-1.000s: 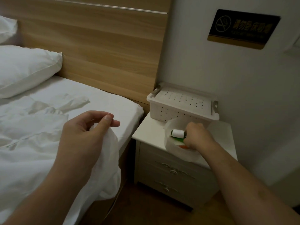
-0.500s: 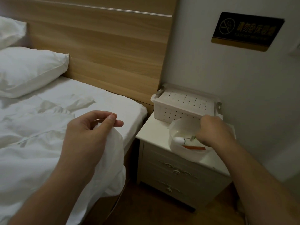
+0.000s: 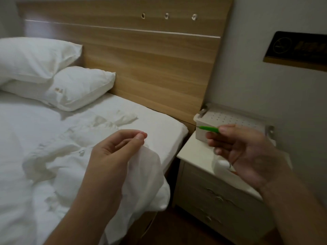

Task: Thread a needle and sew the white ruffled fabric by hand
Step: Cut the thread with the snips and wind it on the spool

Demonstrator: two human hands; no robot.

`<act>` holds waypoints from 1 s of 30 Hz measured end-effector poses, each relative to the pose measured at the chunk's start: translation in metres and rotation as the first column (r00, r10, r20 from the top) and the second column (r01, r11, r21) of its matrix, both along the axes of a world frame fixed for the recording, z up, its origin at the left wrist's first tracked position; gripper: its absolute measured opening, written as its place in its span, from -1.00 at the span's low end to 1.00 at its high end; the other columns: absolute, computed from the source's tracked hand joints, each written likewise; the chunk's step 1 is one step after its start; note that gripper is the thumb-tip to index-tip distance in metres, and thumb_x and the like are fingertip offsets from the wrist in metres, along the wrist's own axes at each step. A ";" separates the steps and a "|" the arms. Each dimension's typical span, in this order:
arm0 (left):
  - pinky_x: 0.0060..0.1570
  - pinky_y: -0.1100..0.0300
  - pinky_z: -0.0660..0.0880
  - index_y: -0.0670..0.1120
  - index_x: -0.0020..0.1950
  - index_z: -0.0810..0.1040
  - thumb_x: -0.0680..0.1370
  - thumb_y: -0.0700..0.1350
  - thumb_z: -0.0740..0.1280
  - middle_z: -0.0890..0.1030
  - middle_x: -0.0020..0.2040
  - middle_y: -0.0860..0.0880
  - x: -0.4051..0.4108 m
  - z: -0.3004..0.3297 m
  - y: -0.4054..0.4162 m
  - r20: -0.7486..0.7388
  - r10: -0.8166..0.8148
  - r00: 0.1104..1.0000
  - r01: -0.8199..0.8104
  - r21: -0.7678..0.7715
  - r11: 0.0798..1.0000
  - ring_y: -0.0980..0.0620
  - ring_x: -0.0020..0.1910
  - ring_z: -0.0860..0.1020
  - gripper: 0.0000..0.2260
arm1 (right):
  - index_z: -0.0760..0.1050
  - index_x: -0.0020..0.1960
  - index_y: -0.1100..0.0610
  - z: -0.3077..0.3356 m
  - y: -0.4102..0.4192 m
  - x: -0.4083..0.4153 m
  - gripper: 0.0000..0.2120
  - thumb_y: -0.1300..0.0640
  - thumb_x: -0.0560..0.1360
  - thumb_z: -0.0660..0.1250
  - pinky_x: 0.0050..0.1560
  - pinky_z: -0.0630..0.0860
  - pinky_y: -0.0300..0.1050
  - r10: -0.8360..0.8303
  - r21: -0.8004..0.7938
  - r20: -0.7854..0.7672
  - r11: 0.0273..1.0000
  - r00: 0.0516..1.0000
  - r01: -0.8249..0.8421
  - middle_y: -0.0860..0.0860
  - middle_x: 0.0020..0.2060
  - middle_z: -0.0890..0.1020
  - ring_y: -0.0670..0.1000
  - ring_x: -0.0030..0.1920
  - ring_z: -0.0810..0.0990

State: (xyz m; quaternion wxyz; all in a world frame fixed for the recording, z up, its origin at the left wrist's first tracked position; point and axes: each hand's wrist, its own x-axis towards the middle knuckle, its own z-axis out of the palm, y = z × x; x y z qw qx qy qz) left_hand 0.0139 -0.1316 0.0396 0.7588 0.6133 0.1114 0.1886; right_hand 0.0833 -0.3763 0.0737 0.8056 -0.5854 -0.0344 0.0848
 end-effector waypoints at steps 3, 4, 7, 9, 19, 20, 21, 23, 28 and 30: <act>0.11 0.08 0.49 -0.10 -0.05 0.78 0.43 -0.10 0.51 0.74 -0.10 -0.03 -0.016 0.003 0.015 -0.012 -0.014 1.000 0.013 -0.080 0.997 0.08 -0.06 0.67 -0.86 | 0.55 0.07 0.27 -0.001 0.044 -0.016 -0.82 0.31 0.46 0.38 -0.27 0.62 -0.19 0.200 0.204 0.002 0.959 0.980 -0.196 0.22 -0.06 0.71 0.08 -0.13 0.71; 0.09 0.08 0.48 -0.10 -0.06 0.78 0.43 -0.11 0.50 0.74 -0.11 -0.05 -0.021 0.003 0.020 -0.012 -0.010 1.000 0.009 -0.102 0.995 0.06 -0.07 0.67 -0.86 | 0.54 0.09 0.27 -0.003 0.057 -0.021 -0.78 0.33 0.44 0.39 -0.26 0.62 -0.19 0.262 0.269 0.018 0.928 0.965 -0.257 0.21 -0.05 0.71 0.08 -0.12 0.71; 0.04 0.08 0.49 -0.12 -0.09 0.79 0.39 -0.11 0.49 0.73 -0.13 -0.11 -0.032 0.004 0.034 -0.019 0.015 1.000 -0.017 -0.108 0.994 0.03 -0.09 0.67 -0.85 | 0.49 0.24 0.28 -0.011 0.091 -0.027 -0.61 0.37 0.41 0.33 -0.25 0.62 -0.16 0.403 0.392 0.050 0.834 0.914 -0.389 0.19 -0.06 0.69 0.07 -0.14 0.69; 0.04 0.08 0.49 -0.14 -0.08 0.79 0.39 -0.12 0.49 0.73 -0.14 -0.15 -0.034 0.005 0.040 -0.013 0.023 1.000 -0.024 -0.086 0.996 0.00 -0.09 0.68 -0.83 | 0.48 0.33 0.29 -0.016 0.107 -0.026 -0.55 0.38 0.44 0.31 -0.30 0.58 -0.12 0.441 0.365 0.065 0.825 0.895 -0.432 0.17 -0.11 0.66 0.04 -0.19 0.64; -0.09 0.27 0.60 -0.16 -0.11 0.78 0.37 -0.11 0.49 0.70 -0.20 -0.15 -0.022 0.000 0.047 -0.017 -0.161 0.987 0.161 -0.001 0.987 0.01 -0.11 0.69 -0.83 | 0.70 0.06 0.17 -0.042 0.134 -0.009 -0.81 0.14 0.48 0.51 -0.42 0.37 -0.15 0.452 -0.180 0.171 0.888 0.875 -0.423 0.27 -0.31 0.43 0.14 -0.34 0.35; -0.14 0.32 0.60 -0.16 -0.12 0.78 0.37 -0.10 0.49 0.70 -0.20 -0.15 -0.021 -0.001 0.048 -0.013 -0.160 0.987 0.160 -0.009 0.987 0.03 -0.12 0.69 -0.83 | 0.71 0.01 0.19 -0.042 0.136 -0.008 -0.81 0.10 0.47 0.54 -0.43 0.36 -0.15 0.447 -0.200 0.167 0.888 0.879 -0.414 0.32 -0.32 0.42 0.15 -0.33 0.34; -0.18 0.35 0.59 -0.15 -0.12 0.78 0.37 -0.10 0.49 0.69 -0.20 -0.14 -0.021 0.000 0.049 -0.016 -0.156 0.988 0.156 -0.015 0.988 0.05 -0.14 0.68 -0.82 | 0.70 -0.02 0.22 -0.042 0.136 -0.008 -0.77 0.07 0.44 0.55 -0.44 0.36 -0.16 0.435 -0.210 0.156 0.892 0.887 -0.400 0.30 -0.34 0.41 0.15 -0.35 0.33; -0.21 0.36 0.58 -0.14 -0.11 0.79 0.35 -0.08 0.50 0.70 -0.20 -0.11 -0.022 0.000 0.050 -0.023 -0.160 0.987 0.160 -0.013 0.987 0.08 -0.15 0.68 -0.81 | 0.65 -0.04 0.29 -0.044 0.136 -0.006 -0.71 0.07 0.41 0.52 -0.45 0.38 -0.19 0.412 -0.192 0.135 0.903 0.901 -0.384 0.16 -0.41 0.40 0.04 -0.41 0.33; -0.06 0.29 0.60 -0.10 -0.05 0.81 0.35 -0.10 0.49 0.77 -0.07 -0.10 -0.024 -0.001 0.048 -0.032 -0.202 0.979 0.201 -0.028 0.979 0.10 -0.01 0.73 -0.78 | 0.63 0.01 0.33 -0.049 0.134 -0.006 -0.82 0.18 0.56 0.44 -0.46 0.37 -0.19 0.372 -0.171 0.141 0.922 0.918 -0.347 0.10 -0.42 0.37 -0.01 -0.43 0.33; 0.06 0.16 0.56 -0.07 0.00 0.81 0.37 -0.11 0.48 0.78 0.00 -0.13 -0.025 0.000 0.048 -0.035 -0.223 0.974 0.223 -0.010 0.975 0.04 0.06 0.74 -0.76 | 0.64 -0.01 0.30 -0.050 0.134 -0.007 -0.83 0.17 0.57 0.42 -0.45 0.38 -0.19 0.346 -0.185 0.149 0.930 0.926 -0.318 0.09 -0.44 0.39 -0.02 -0.43 0.35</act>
